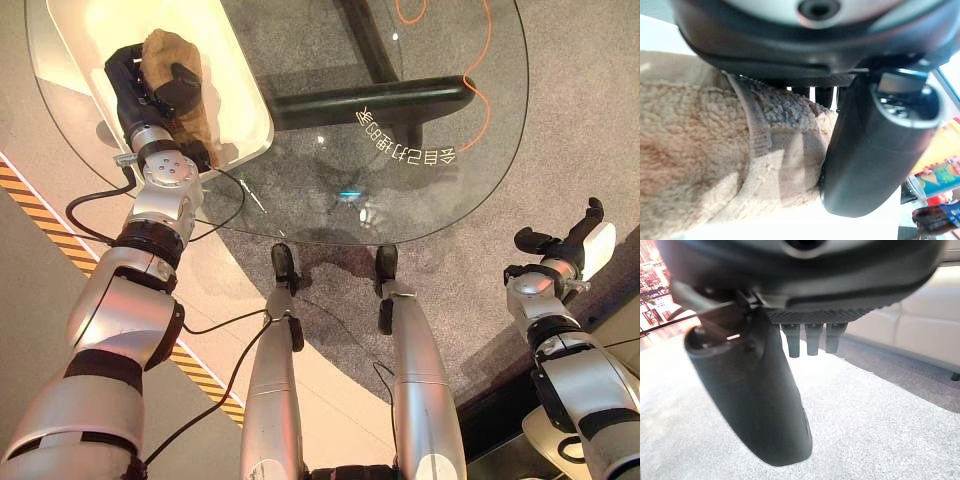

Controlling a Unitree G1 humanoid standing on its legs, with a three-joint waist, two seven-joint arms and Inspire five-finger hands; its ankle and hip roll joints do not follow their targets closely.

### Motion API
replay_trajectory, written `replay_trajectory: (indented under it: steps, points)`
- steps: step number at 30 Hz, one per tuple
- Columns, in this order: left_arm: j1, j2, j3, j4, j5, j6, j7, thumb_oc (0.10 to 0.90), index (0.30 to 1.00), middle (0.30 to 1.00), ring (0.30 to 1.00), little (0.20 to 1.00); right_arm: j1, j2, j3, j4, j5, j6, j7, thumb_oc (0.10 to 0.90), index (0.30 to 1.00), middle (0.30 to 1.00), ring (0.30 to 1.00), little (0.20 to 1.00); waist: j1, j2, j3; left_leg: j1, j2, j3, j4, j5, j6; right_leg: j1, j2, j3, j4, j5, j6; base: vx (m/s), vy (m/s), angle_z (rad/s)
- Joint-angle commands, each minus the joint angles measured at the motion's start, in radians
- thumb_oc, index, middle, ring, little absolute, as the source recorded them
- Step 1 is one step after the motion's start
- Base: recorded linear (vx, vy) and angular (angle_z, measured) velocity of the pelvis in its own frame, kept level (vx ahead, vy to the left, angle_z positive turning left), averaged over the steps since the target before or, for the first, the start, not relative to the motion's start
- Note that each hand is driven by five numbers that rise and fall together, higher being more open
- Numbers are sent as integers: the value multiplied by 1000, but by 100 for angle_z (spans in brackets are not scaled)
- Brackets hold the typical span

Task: Wipe the table with a cloth and put it in the basket.

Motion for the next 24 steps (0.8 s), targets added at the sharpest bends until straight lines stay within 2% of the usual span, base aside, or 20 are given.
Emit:
replay_trajectory:
  steps: [1, 2, 3, 13, 24]
  points:
    - [-154, 99, 33, 14, 66, -52, 16, 100, 300, 300, 300, 200, 11, -51, 3, 17, 8, -19, -40, 800, 900, 900, 900, 900, -3, 9, -29, -17, -13, 36, 155, -141, 47, 28, 28, -18, -86, 48, 7, 0, 0, 0]
    - [-155, 98, 33, 14, 66, -49, 17, 267, 444, 444, 444, 367, 12, -50, 2, 17, 7, -20, -41, 800, 900, 900, 900, 900, -4, 9, -29, -17, -13, 36, 155, -142, 47, 28, 28, -18, -85, 48, 7, 0, 0, 0]
    - [-156, 97, 31, 18, 65, -46, 17, 800, 900, 900, 900, 900, 12, -49, 2, 17, 5, -21, -42, 800, 900, 900, 900, 900, -5, 8, -29, -18, -13, 35, 159, -142, 48, 26, 29, -17, -84, 48, 6, 0, 0, 0]
    - [-155, 93, 35, 30, 52, -35, 10, 800, 900, 900, 900, 900, 4, -49, 6, 7, 13, -9, -47, 800, 900, 900, 900, 900, -4, 3, -29, -25, -14, 31, 161, -139, 48, 24, 30, -19, -84, 50, 4, 0, 0, 0]
    - [-146, 92, 43, 30, 43, -39, 34, 800, 900, 900, 900, 900, 13, -45, 4, 11, 15, -31, -35, 800, 900, 900, 900, 900, -3, 2, -29, -21, -14, 26, 159, -135, 46, 27, 32, -18, -84, 52, 4, 0, 0, 0]
